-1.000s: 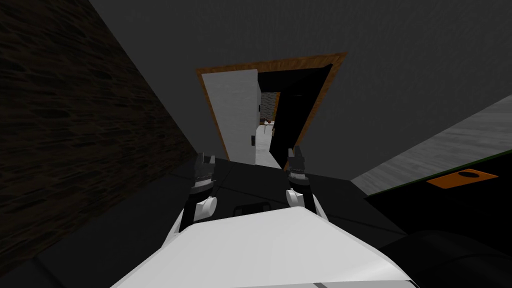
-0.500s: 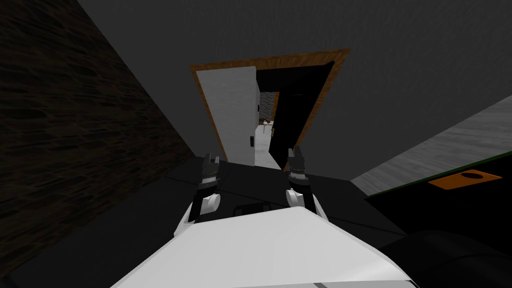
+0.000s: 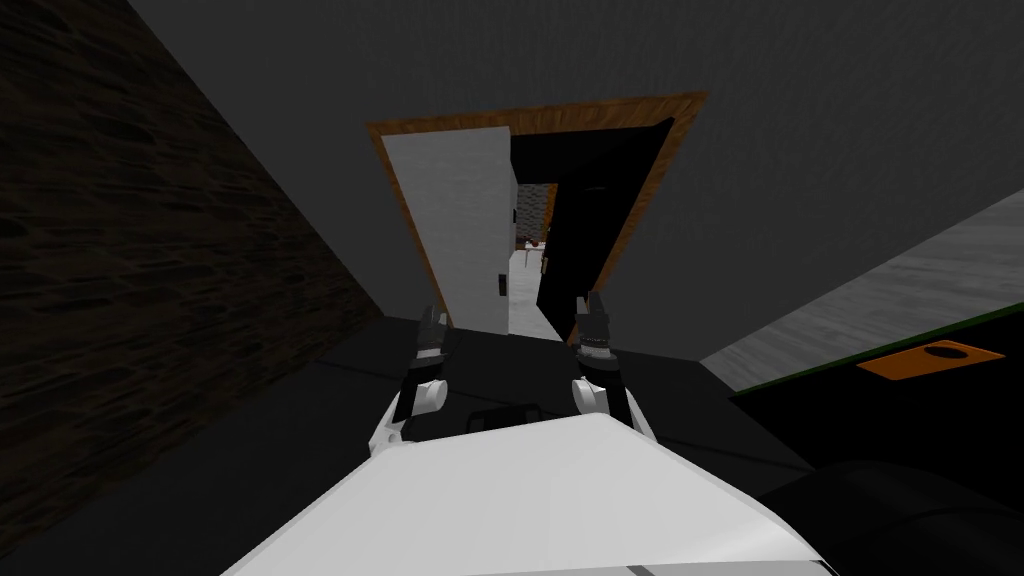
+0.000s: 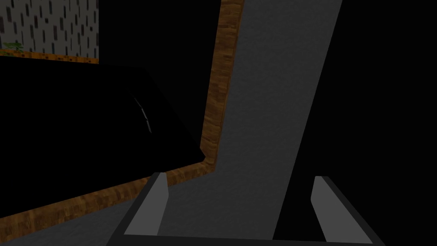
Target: Push the door open
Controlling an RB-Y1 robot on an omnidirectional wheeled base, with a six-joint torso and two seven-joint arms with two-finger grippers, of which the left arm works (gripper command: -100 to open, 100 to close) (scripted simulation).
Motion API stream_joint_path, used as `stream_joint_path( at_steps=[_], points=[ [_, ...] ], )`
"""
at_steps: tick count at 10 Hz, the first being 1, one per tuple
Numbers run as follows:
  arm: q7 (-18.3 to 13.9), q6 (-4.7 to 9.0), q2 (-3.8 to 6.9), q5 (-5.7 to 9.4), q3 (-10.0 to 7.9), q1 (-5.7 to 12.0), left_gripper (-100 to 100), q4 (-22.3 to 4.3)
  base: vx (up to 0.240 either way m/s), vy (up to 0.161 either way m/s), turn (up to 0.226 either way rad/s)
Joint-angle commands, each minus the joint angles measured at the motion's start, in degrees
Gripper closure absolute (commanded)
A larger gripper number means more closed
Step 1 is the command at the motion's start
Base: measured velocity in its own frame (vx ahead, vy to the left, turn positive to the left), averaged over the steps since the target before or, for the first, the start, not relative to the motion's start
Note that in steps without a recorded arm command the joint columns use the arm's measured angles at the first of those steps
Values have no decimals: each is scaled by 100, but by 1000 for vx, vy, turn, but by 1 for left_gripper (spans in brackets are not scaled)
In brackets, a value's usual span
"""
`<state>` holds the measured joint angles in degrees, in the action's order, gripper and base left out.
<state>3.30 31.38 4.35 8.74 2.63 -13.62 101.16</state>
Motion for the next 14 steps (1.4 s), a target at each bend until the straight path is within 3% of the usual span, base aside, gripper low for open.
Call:
stream_joint_path(
  at_steps=[1,11,12,14],
  points=[
    [65,-27,9,57,30,175,-100,-286,96,-10,-32],
    [464,-262,-24,417,197,1320,-100,-2004,103,1,-41],
    [464,-262,-24,417,197,1320,-100,-2039,67,-1,-10],
    [542,-309,-49,489,230,1546,-100,-2371,58,3,-29]
  ],
)
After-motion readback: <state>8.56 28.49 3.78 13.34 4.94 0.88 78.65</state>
